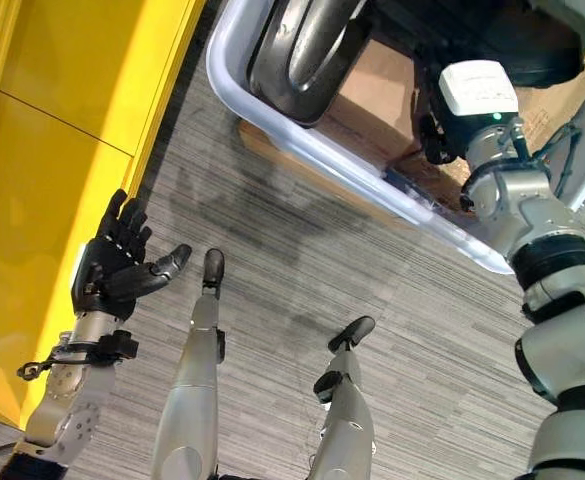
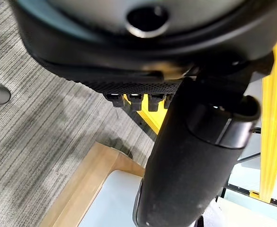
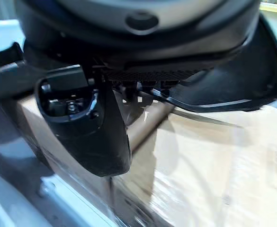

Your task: Move parts from the plastic box to the shelf.

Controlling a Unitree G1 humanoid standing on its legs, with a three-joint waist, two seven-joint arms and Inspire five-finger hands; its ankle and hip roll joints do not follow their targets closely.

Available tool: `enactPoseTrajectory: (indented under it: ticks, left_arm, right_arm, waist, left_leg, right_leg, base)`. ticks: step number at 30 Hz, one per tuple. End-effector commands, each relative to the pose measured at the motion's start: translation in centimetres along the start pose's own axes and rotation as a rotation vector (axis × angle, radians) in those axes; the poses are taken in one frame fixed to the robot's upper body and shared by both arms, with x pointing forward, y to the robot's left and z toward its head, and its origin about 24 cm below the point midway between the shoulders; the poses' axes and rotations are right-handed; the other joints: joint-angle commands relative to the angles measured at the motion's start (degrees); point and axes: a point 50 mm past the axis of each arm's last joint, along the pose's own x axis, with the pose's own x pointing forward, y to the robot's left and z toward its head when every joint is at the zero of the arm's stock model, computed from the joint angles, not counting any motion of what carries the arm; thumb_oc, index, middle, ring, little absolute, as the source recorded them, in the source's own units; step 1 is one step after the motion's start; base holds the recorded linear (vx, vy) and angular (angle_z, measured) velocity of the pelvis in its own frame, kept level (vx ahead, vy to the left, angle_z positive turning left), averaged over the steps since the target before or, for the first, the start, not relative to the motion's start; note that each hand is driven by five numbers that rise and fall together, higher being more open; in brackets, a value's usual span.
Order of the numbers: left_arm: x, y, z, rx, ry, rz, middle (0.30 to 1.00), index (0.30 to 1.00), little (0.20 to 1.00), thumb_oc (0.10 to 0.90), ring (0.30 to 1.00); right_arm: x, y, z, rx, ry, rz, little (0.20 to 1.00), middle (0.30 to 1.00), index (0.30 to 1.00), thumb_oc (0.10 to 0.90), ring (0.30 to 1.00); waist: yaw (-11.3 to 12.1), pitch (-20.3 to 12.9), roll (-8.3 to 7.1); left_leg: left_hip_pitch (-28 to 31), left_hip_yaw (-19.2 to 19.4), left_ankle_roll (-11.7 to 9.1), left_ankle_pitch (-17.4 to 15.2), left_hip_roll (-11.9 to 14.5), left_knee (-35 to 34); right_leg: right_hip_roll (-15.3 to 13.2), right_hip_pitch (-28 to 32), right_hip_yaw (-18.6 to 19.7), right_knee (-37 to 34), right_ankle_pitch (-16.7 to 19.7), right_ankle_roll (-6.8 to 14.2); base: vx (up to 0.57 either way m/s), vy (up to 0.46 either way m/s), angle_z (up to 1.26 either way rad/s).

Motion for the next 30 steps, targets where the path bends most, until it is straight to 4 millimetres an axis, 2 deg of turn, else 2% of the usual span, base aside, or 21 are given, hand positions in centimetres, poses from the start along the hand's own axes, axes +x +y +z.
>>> enactPoseTrajectory:
  ticks: [1,5,6,8,9,16,19,22,26,29,30]
  left_arm:
    - [-0.6,-0.9,3.3,-0.015,-0.177,-0.075,1.0,1.0,1.0,0.9,1.0]
    - [-0.6,-0.9,3.2,-0.01,-0.173,-0.081,1.0,1.0,1.0,0.9,1.0]
    - [-0.6,-0.9,3.1,-0.009,-0.167,-0.085,1.0,1.0,1.0,0.9,1.0]
    - [-0.6,-0.9,3.0,-0.004,-0.162,-0.092,1.0,1.0,1.0,0.9,1.0]
    - [-0.5,-0.9,3.0,-0.002,-0.159,-0.097,1.0,1.0,1.0,0.9,1.0]
    - [-0.5,-0.8,3.0,0.01,-0.16,-0.105,1.0,1.0,1.0,0.9,1.0]
    - [-0.5,-0.7,3.2,0.02,-0.159,-0.11,1.0,1.0,1.0,0.9,1.0]
    - [-0.5,-0.6,3.2,0.024,-0.157,-0.111,1.0,1.0,1.0,0.9,1.0]
    - [-0.5,-0.5,3.3,0.028,-0.161,-0.108,1.0,1.0,1.0,0.9,1.0]
    - [-0.5,-0.4,3.4,0.026,-0.167,-0.102,1.0,1.0,1.0,0.9,1.0]
    - [-0.5,-0.2,3.6,0.022,-0.173,-0.088,1.0,1.0,1.0,0.9,1.0]
  right_arm:
    - [-3.4,3.8,-5.7,-0.198,0.172,0.276,1.0,1.0,1.0,0.9,1.0]
    - [-3.8,4.3,-6.1,-0.212,0.178,0.298,1.0,1.0,1.0,0.9,1.0]
    - [-5.2,5.6,-7.4,-0.245,0.215,0.367,1.0,1.0,1.0,0.9,1.0]
    - [-6.0,6.3,-8.0,-0.238,0.236,0.393,1.0,1.0,1.0,0.9,1.0]
    - [-6.9,6.9,-9.0,-0.258,0.272,0.43,1.0,1.0,1.0,0.9,1.0]
    - [-8.8,7.7,-10.9,-0.301,0.328,0.503,1.0,1.0,1.0,0.9,1.0]
    - [-9.5,7.0,-12.0,-0.388,0.332,0.539,1.0,1.0,1.0,0.9,1.0]
    - [-9.4,6.9,-12.0,-0.445,0.303,0.566,1.0,1.0,1.0,0.9,1.0]
    - [-9.0,5.7,-12.4,-0.486,0.309,0.543,1.0,1.0,1.0,0.9,1.0]
    - [-7.8,3.8,-12.1,-0.483,0.296,0.467,1.0,1.0,1.0,0.9,1.0]
    - [-6.9,2.3,-11.8,-0.459,0.292,0.398,1.0,1.0,1.0,0.9,1.0]
  waist:
    - [-1.26,-0.77,-0.3]
    - [-1.2,-0.77,-0.34]
    - [-1.76,-0.77,-0.14]
    - [-1.62,-0.77,-0.12]
    - [-1.57,-0.77,-0.02]
    - [-1.84,-0.77,0.1]
    - [-2.18,-0.77,-0.18]
    - [-2.18,-0.77,-0.38]
    - [-2.19,-0.77,-0.68]
    - [-2.49,-0.77,-0.96]
    - [-2.63,-0.77,-1.24]
  left_leg:
    - [6.34,3.63,-2.48,-3.46,2.37,-2.79]
    - [6.6,3.66,-2.51,-3.43,2.4,-2.91]
    - [7.24,3.85,-2.62,-3.34,2.53,-2.95]
    - [7.88,3.98,-2.67,-3.26,2.59,-3.17]
    - [8.4,4.15,-2.74,-3.17,2.58,-3.4]
    - [9.53,4.5,-2.9,-2.98,2.8,-3.7]
    - [10.64,4.79,-3.09,-2.98,3.05,-3.93]
    - [11.1,4.9,-3.14,-3.01,3.2,-4.06]
    - [11.73,4.96,-3.21,-3.02,3.36,-4.18]
    - [12.33,5.25,-3.19,-2.97,3.42,-4.43]
    - [12.63,5.36,-3.18,-2.97,3.54,-4.52]
  right_leg:
    - [-0.77,5.52,2.48,3.41,-4.44,5.02]
    - [-0.78,5.67,2.56,3.4,-4.46,5.02]
    - [-0.81,5.96,2.71,3.45,-4.43,5.02]
    - [-0.75,6.38,2.8,3.36,-4.42,5.02]
    - [-0.74,6.72,2.87,3.28,-4.42,5.02]
    - [-0.68,7.2,3.04,3.21,-4.38,5.02]
    - [-0.53,7.82,3.07,3.11,-4.37,5.02]
    - [-0.42,8.07,3.17,3.0,-4.42,5.02]
    - [-0.22,8.5,3.19,2.87,-4.37,5.02]
    - [-0.16,8.89,3.36,2.75,-4.34,5.02]
    - [-0.08,8.99,3.43,2.75,-4.26,5.02]
  base:
    - [-0.03,-0.027,-0.03]
    - [-0.01,-0.007,-0.03]
    - [-0.03,-0.024,-0.03]
    - [-0.02,-0.014,-0.01]
    - [0.0,0.0,0.0]
    - [-0.01,-0.004,-0.02]
    - [0.0,0.0,0.0]
    - [0.0,0.0,0.0]
    - [0.0,0.0,0.0]
    - [0.0,0.0,0.0]
    - [0.0,0.0,0.0]
